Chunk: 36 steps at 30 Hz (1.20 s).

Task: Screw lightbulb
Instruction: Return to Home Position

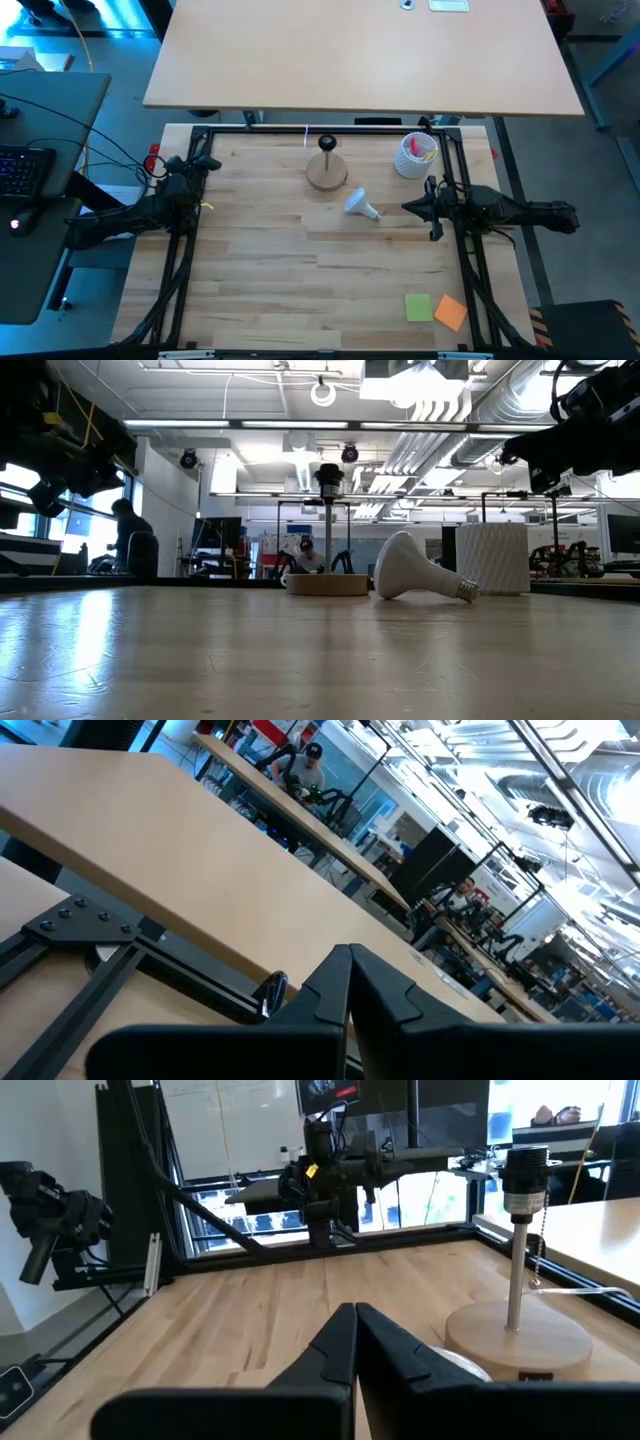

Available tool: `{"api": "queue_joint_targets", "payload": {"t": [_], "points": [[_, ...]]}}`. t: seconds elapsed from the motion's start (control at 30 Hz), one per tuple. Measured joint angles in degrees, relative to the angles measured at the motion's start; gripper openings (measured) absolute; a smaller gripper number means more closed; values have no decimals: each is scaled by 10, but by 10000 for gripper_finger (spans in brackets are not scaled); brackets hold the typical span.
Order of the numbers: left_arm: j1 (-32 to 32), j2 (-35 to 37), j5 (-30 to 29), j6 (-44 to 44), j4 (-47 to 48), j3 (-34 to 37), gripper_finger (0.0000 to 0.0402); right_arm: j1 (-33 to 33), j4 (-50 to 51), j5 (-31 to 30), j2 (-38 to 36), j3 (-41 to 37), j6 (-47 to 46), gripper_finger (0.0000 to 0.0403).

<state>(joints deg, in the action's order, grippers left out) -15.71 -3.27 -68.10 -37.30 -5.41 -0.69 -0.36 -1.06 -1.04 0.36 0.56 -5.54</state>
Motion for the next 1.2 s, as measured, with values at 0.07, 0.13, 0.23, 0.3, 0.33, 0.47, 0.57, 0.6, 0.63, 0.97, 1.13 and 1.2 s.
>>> {"api": "queue_joint_targets", "payload": {"t": [0.07, 0.13, 0.23, 0.3, 0.33, 0.47, 0.57, 0.6, 0.63, 0.97, 1.13, 1.2], "points": [[0, 0, 0, 0, 0, 0, 0, 0, 0, 0, 0, 0, 2, 0], [0, 0, 0, 0, 0, 0, 0, 0, 0, 0, 0, 0, 0, 0], [0, 0, 0, 0, 0, 0, 0, 0, 0, 0, 0, 0, -1, 0], [0, 0, 0, 0, 0, 0, 0, 0, 0, 0, 0, 0, 1, 0], [0, 0, 0, 0, 0, 0, 0, 0, 0, 0, 0, 0, 1, 0], [0, 0, 0, 0, 0, 0, 0, 0, 0, 0, 0, 0, -1, 0], [0, 0, 0, 0, 0, 0, 0, 0, 0, 0, 0, 0, 0, 0], [0, 0, 0, 0, 0, 0, 0, 0, 0, 0, 0, 0, 0, 0], [0, 0, 0, 0, 0, 0, 0, 0, 0, 0, 0, 0, 0, 0], [9, 30, 23, 105, -13, 0, 0, 0, 0, 0, 0, 0, 0, 0], [13, 31, 44, 91, 13, 0, 0, 0, 0, 0, 0, 0, 0, 0], [17, 31, 25, 54, 42, 0, 0, 0, 0, 0, 0, 0, 0, 0]]}}
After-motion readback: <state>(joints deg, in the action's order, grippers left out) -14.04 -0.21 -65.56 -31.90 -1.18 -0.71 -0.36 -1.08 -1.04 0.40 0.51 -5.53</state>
